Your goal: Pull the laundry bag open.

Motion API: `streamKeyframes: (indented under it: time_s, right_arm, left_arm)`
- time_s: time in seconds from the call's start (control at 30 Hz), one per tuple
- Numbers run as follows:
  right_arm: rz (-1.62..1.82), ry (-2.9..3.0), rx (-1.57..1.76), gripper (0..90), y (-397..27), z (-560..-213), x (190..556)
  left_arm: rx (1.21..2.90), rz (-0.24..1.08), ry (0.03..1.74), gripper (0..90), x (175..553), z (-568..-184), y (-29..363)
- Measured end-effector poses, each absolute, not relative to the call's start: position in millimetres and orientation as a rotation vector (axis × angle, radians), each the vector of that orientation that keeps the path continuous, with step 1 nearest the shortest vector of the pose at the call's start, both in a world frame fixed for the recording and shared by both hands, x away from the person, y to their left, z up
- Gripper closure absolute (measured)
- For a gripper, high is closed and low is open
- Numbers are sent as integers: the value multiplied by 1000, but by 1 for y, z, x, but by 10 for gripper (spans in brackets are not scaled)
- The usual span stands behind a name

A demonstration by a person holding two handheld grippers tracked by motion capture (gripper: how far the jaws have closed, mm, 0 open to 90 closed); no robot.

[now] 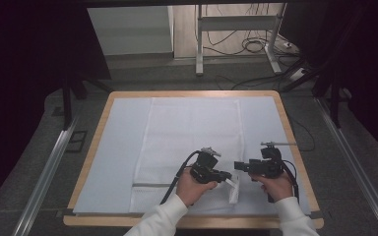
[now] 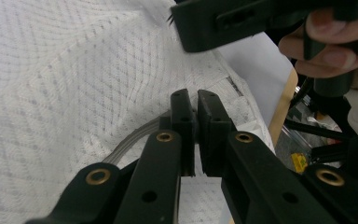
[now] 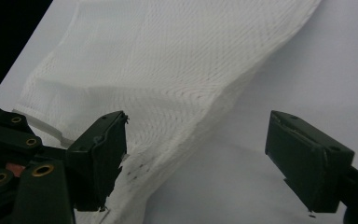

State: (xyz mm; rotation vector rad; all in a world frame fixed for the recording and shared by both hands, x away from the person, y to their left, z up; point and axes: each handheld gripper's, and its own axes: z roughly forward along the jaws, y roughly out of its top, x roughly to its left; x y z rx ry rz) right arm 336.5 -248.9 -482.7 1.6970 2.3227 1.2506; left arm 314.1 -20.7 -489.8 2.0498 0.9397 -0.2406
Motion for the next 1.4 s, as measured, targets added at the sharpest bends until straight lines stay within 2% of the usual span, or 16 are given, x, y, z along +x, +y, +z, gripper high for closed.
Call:
streamKeyframes:
  time_s: [0.5,0.6,0.67,0.87,1.0,1.13,1.4]
  right_arm:
    - [1246,2383,1721,283,-233,-498,340]
    - [1240,2397,1733,338,-230,-502,342]
    - [1256,2399,1748,405,-230,-504,343]
    - [1257,2451,1708,679,-227,-507,344]
    - [1252,2483,1690,824,-227,-508,344]
    - [1274,2499,1677,874,-229,-507,344]
    - [1279,2507,1647,880,-231,-506,344]
  left_arm:
    - [2061,-242,933,868,313,-492,-25]
    - [2061,-243,932,868,313,-492,-25]
    - [2062,-244,932,868,312,-492,-26]
    - [2066,-247,934,868,313,-494,-29]
    - [2070,-251,934,867,313,-496,-31]
    - [2071,-254,935,868,313,-497,-32]
    - [2070,-258,941,868,314,-499,-32]
